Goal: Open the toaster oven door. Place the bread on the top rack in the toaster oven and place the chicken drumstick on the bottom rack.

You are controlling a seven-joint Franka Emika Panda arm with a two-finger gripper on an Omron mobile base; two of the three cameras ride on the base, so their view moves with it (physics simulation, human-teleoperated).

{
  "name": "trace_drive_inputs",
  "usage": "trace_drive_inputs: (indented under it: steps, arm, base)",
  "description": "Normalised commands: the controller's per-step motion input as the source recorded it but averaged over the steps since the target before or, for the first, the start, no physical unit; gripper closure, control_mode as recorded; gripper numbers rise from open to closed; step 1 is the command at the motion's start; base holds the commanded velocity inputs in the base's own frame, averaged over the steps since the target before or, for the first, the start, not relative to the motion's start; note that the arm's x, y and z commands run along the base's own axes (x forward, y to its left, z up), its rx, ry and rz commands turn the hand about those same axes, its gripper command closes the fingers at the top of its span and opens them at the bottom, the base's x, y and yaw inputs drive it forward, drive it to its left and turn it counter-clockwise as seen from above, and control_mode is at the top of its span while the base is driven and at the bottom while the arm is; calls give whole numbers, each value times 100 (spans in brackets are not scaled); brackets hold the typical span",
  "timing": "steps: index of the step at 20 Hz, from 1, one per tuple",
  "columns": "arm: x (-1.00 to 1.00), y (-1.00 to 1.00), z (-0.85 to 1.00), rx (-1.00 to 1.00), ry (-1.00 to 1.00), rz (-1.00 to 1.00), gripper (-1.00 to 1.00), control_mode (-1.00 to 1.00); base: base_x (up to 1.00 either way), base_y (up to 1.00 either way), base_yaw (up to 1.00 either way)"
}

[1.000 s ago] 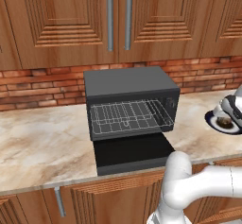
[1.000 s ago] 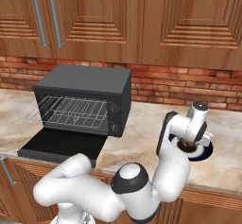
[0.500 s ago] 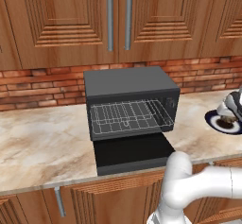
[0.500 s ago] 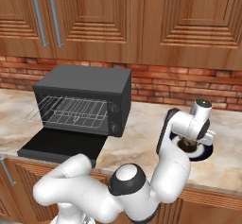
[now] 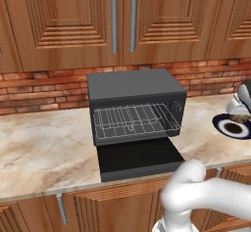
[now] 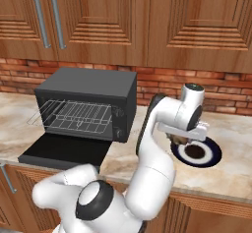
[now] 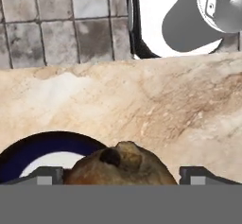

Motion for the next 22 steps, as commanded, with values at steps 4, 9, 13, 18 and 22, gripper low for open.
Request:
trace_drive_inputs:
  steps: [4, 9, 13, 18, 22]
  arm:
    - [-61, 100, 82, -4, -1, 12, 100, -100]
    - [-44, 100, 73, 0, -2, 12, 100, -100]
    - [-35, 100, 23, 0, -1, 14, 100, -100]
    - [-20, 100, 5, 0, -3, 18, 100, -100]
    - [0, 100, 33, 0, -4, 12, 100, -100]
  base:
    - [0, 0, 0]
    - [0, 0, 0]
    - [0, 0, 0]
    - [0, 0, 0]
    - [0, 0, 0]
